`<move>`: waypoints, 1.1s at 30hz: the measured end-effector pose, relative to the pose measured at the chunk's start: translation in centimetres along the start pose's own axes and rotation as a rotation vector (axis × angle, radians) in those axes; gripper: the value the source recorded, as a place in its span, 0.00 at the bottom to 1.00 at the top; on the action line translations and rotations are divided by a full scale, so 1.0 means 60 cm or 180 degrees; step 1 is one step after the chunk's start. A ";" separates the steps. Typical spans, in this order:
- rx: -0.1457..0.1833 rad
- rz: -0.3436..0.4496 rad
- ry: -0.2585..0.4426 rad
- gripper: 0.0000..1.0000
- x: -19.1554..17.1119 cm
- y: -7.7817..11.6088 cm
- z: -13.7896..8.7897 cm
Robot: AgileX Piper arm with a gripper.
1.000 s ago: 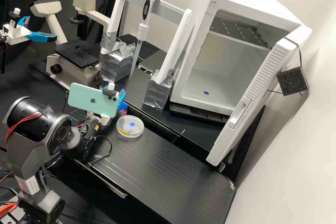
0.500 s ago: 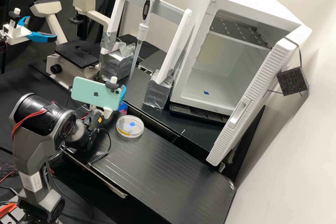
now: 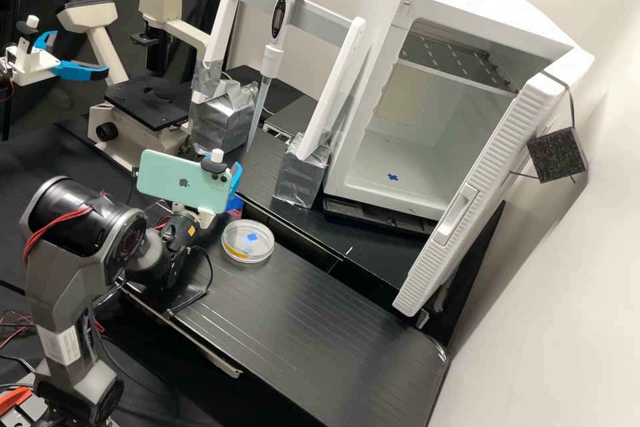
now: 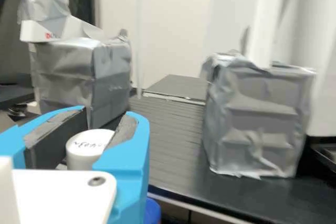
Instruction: Close the bottle
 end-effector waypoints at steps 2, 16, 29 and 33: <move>-0.0003 0.0008 0.0006 0.00 -0.009 0.001 -0.001; -0.0040 -0.0128 0.0132 0.00 -0.016 -0.011 -0.011; -0.0166 -0.0050 0.0018 0.00 0.002 0.005 0.009; -0.0182 -0.0055 0.0062 0.00 0.000 0.013 0.008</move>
